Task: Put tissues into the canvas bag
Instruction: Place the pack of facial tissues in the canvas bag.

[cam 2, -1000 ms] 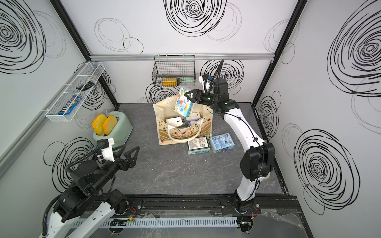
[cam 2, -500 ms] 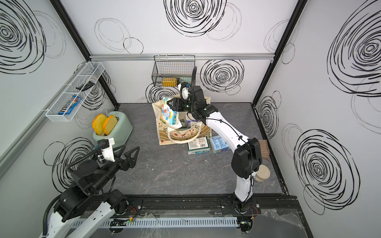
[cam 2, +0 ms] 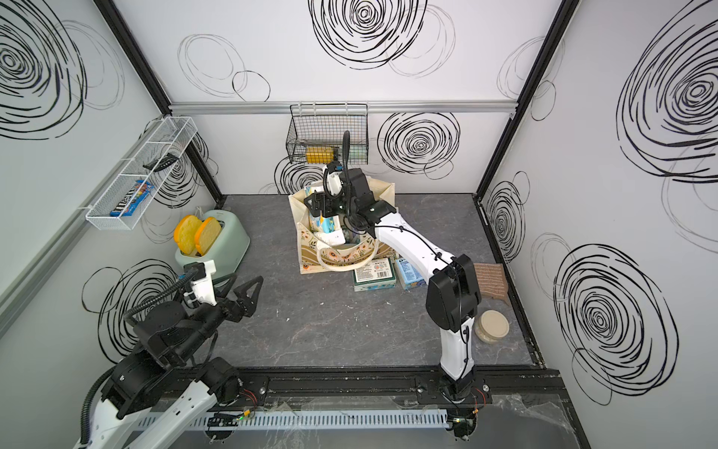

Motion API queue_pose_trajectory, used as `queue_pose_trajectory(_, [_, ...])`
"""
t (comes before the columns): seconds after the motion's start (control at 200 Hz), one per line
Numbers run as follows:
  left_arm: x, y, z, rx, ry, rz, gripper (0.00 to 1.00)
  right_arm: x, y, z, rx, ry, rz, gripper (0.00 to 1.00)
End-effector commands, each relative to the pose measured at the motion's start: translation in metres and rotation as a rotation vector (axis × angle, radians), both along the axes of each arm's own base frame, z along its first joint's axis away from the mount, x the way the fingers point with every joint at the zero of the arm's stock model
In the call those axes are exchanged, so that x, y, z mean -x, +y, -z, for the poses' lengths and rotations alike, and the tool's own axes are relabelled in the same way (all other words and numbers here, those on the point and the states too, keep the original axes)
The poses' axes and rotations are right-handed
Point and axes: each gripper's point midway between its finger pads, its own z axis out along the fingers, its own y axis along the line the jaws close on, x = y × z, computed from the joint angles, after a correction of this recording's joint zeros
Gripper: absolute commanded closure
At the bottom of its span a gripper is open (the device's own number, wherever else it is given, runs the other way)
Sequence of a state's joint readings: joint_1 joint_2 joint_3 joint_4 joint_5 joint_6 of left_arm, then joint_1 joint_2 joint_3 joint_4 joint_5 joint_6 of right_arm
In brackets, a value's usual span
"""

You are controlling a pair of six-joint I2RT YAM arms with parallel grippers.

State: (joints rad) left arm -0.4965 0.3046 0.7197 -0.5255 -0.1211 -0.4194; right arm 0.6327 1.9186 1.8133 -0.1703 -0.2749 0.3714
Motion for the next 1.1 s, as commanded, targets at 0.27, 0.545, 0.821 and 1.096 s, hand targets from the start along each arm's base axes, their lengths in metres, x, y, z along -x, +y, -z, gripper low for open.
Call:
queue_pose_trajectory(0.27, [-0.005,-0.001,-0.004,0.007,-0.016,-0.009,0.04,0.007,-0.039,-0.057,-0.089,-0.048,-0.032,0.51])
queue_pose_trajectory(0.545, [-0.006,-0.001,-0.003,0.005,-0.012,-0.007,0.04,0.015,-0.062,-0.065,-0.114,-0.187,0.094,0.52])
queue_pose_trajectory(0.821, [-0.006,-0.001,-0.002,0.004,-0.009,-0.011,0.04,0.021,-0.041,-0.043,-0.138,-0.377,0.050,0.46])
queue_pose_trajectory(1.096, [-0.006,-0.002,-0.001,0.005,-0.006,-0.008,0.04,0.020,-0.047,-0.045,-0.109,-0.357,-0.027,0.21])
